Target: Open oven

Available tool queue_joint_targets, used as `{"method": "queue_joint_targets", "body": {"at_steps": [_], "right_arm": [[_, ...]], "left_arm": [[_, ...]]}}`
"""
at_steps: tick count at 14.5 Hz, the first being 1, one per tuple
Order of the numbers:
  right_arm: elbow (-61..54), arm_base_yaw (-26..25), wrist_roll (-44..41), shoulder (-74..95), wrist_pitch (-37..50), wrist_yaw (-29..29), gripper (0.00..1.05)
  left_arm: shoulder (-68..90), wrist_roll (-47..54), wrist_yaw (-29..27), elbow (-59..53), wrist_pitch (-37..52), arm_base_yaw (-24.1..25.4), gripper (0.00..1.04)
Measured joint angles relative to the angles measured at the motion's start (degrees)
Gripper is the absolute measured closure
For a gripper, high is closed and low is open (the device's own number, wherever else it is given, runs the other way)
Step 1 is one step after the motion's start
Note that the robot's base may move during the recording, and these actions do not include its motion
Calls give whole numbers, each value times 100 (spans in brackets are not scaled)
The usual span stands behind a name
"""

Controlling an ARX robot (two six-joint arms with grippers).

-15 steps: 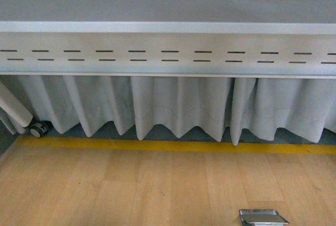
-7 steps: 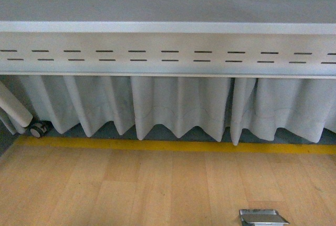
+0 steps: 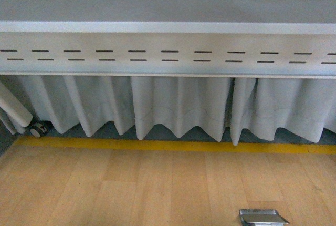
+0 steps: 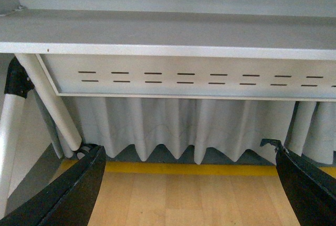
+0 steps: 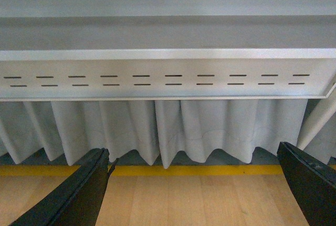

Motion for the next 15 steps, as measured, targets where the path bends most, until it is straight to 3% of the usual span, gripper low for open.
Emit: {"method": "queue_joint_targets", "body": {"at_steps": [15], "right_arm": [[0, 0, 0, 2, 0, -2, 6]], "left_arm": [[0, 4, -2, 0, 0, 0, 7]]}}
